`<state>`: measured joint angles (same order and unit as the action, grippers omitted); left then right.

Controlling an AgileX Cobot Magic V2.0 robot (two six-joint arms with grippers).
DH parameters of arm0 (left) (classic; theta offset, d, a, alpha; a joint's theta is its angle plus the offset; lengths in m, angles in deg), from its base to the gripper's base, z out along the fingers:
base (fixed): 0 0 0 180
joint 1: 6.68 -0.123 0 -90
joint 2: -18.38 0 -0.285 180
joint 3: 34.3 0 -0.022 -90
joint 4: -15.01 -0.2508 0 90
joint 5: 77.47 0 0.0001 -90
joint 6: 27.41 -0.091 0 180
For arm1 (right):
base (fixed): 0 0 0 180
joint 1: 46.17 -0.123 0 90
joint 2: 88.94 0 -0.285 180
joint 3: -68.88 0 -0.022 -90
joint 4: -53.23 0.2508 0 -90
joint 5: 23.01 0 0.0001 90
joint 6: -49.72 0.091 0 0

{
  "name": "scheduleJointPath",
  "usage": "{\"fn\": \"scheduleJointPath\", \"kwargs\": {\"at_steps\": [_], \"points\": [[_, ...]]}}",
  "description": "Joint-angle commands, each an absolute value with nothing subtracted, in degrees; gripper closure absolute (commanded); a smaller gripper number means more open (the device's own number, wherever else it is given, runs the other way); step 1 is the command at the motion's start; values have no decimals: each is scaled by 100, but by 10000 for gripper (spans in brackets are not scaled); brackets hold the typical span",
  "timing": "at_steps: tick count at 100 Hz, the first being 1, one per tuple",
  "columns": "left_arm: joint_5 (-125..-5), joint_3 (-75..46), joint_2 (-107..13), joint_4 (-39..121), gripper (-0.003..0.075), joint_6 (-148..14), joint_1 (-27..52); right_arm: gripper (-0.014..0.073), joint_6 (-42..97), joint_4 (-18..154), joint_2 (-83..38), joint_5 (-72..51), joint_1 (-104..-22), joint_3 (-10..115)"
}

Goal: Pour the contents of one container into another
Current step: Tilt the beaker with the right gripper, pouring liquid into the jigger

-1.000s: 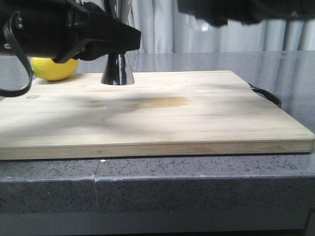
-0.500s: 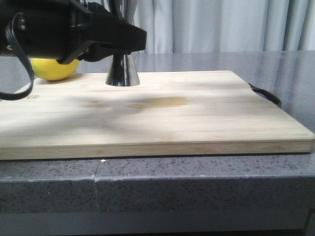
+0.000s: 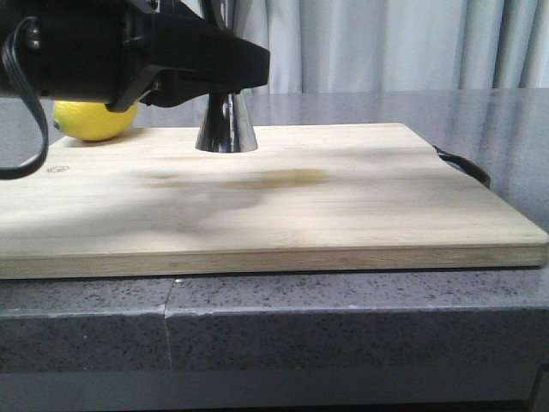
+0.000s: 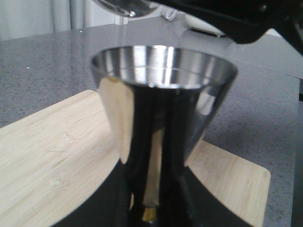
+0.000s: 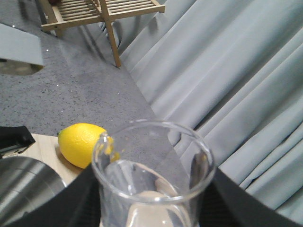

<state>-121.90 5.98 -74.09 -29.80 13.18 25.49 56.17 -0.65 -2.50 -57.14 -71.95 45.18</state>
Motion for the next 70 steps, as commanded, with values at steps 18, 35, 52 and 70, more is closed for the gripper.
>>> {"fn": "scheduleJointPath", "kwargs": {"at_steps": [18, 35, 52, 70], "points": [[-12912, 447, -7264, -3136, 740, 1589, 2602, 433, 5479, -191, -470, -5846, -7189, 4728], [-12910, 447, -7264, -3199, 740, 1663, 2602, 433, 5070, -226, -470, -5846, -7189, 4728], [-12910, 447, -7264, -3209, 740, 1663, 2602, 433, 4866, -226, -479, -5834, -7189, 4728], [-12862, 447, -7264, -3209, 740, 1663, 2602, 433, 4486, -226, -479, -5834, -7189, 4728]]}}
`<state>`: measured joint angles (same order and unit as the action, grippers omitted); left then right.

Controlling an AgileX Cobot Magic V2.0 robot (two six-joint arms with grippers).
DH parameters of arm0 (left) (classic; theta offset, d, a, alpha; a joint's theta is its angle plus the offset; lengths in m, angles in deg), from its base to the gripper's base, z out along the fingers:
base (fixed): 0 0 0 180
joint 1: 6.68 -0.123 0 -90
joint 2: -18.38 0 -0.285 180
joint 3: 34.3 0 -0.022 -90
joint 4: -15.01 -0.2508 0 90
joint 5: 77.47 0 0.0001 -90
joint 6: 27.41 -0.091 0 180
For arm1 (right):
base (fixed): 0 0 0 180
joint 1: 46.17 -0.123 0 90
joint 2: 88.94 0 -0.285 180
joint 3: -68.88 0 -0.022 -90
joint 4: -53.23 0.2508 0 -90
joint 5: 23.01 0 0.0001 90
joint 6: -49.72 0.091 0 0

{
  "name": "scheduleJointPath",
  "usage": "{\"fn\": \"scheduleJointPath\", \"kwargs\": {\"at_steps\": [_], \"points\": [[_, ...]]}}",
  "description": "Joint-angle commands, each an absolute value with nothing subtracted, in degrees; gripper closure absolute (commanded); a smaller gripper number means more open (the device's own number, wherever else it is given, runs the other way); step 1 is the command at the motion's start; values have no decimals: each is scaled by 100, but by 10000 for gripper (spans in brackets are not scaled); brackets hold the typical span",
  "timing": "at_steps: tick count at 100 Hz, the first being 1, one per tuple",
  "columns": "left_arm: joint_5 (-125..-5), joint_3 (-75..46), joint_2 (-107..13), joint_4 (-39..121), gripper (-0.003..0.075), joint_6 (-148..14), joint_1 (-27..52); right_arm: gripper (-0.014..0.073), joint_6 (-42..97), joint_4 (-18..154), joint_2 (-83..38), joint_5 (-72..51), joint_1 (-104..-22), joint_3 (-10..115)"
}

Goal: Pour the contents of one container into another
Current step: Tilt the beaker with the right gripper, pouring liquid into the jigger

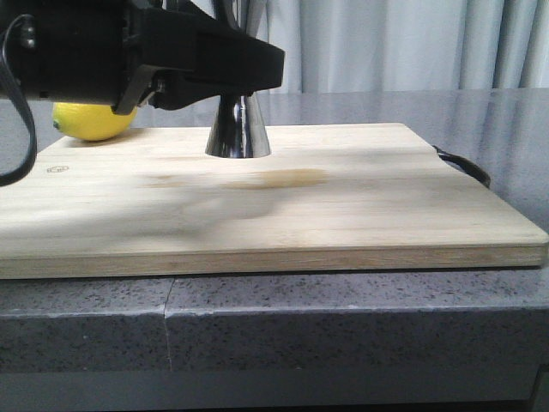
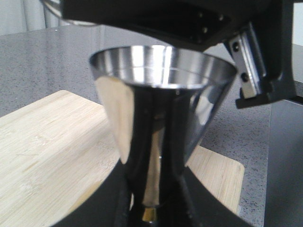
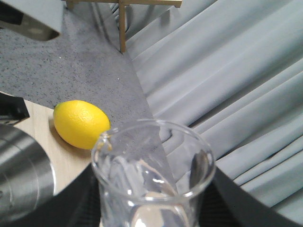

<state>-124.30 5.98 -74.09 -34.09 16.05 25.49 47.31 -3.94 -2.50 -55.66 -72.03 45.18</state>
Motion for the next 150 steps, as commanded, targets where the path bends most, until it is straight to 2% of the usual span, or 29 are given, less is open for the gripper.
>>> {"fn": "scheduleJointPath", "kwargs": {"at_steps": [1, 150], "points": [[-12862, 447, -7264, -3209, 740, 1663, 2602, 433, 4471, -226, -479, -5834, -7189, 4728], [-12794, 447, -7264, -3209, 740, 1663, 2602, 433, 3479, -465, -623, -5820, -7189, 4733]]}}
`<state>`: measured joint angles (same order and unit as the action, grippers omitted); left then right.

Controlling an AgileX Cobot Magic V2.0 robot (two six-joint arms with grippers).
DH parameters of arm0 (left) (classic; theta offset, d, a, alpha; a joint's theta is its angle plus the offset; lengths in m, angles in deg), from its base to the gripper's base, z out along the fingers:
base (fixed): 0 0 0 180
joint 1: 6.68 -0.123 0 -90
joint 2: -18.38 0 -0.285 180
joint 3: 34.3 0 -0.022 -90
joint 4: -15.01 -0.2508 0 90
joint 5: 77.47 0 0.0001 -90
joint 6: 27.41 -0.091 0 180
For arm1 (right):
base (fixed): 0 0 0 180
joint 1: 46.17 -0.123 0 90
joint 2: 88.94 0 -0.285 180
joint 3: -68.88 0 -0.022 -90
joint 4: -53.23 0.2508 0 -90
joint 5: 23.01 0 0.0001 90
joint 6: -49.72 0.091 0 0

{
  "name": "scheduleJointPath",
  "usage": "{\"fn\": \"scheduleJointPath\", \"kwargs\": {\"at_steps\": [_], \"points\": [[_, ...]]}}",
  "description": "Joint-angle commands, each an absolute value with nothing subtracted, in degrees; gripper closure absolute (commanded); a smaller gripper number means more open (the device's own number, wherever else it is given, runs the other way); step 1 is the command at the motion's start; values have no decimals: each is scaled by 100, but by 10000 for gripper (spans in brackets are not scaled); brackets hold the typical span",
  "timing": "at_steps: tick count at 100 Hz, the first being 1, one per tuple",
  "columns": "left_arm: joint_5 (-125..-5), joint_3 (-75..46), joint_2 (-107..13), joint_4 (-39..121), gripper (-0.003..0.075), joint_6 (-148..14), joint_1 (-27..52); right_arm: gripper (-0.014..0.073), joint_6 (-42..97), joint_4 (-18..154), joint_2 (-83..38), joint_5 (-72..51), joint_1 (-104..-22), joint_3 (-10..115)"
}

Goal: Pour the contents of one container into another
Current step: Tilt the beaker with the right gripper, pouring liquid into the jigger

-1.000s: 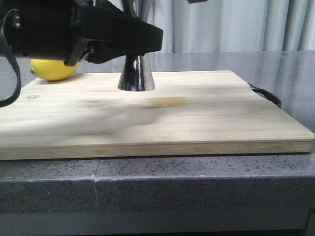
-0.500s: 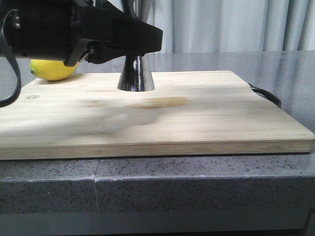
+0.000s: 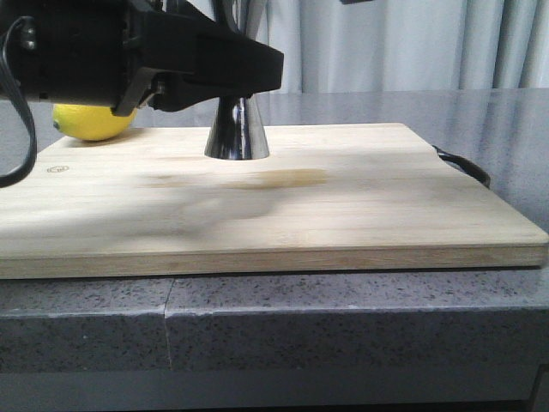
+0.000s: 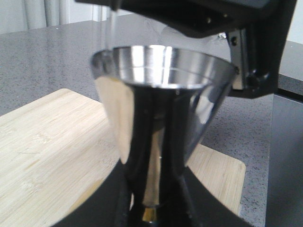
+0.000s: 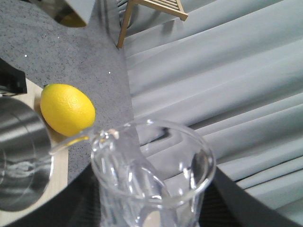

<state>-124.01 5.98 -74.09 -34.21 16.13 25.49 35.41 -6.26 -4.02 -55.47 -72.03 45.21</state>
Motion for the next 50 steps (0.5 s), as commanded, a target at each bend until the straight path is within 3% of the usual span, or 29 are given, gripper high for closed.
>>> {"fn": "scheduleJointPath", "kwargs": {"at_steps": [1, 50], "points": [[-12794, 447, -7264, -3209, 740, 1663, 2602, 433, 3479, -479, -623, -5820, -7189, 4733], [-12794, 447, -7264, -3209, 740, 1663, 2602, 433, 3241, -687, -623, -5771, -7189, 4733]]}}
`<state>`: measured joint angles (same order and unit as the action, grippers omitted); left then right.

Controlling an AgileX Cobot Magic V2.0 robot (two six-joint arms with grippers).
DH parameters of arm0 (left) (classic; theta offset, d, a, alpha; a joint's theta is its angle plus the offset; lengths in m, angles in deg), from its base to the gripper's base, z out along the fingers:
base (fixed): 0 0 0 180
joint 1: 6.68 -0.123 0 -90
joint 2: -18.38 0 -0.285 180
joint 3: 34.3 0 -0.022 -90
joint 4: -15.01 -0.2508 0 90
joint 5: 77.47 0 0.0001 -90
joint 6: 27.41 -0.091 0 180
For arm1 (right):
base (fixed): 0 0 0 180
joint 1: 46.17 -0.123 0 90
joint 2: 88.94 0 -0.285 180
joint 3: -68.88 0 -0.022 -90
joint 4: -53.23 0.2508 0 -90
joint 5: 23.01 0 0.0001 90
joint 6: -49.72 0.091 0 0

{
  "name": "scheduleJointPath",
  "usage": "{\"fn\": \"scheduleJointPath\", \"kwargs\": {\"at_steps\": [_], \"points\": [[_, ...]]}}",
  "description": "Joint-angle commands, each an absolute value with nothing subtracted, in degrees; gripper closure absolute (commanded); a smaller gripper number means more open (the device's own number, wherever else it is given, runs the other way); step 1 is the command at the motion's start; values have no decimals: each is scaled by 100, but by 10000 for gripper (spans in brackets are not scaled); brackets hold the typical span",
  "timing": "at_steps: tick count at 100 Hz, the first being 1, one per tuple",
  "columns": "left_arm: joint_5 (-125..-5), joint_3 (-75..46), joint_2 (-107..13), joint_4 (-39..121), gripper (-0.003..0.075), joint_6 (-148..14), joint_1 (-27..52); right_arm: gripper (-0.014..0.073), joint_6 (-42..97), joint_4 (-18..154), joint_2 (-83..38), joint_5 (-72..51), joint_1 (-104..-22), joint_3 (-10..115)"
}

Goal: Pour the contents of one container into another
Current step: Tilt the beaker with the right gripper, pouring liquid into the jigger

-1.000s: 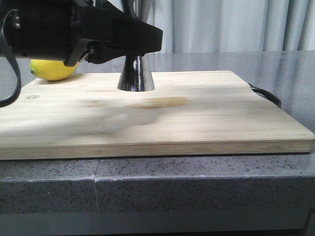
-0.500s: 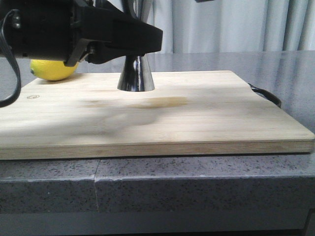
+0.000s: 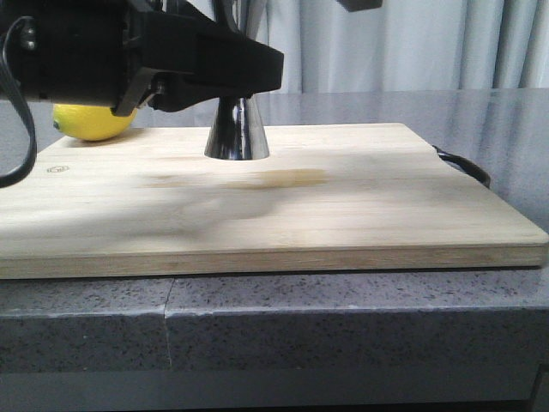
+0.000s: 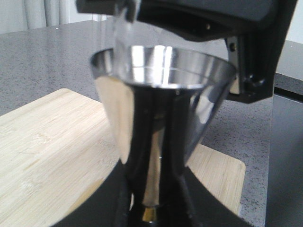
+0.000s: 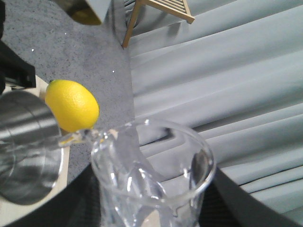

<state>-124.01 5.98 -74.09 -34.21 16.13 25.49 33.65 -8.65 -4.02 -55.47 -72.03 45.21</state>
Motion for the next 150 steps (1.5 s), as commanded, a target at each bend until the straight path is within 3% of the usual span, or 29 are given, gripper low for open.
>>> {"fn": "scheduleJointPath", "kwargs": {"at_steps": [1, 150], "points": [[-12794, 447, -7264, -3209, 740, 1663, 2602, 433, 3241, -687, -623, -5771, -7189, 4733], [-12751, 447, -7264, -3209, 740, 1663, 2602, 433, 2259, -978, -623, -5640, -7189, 4733]]}}
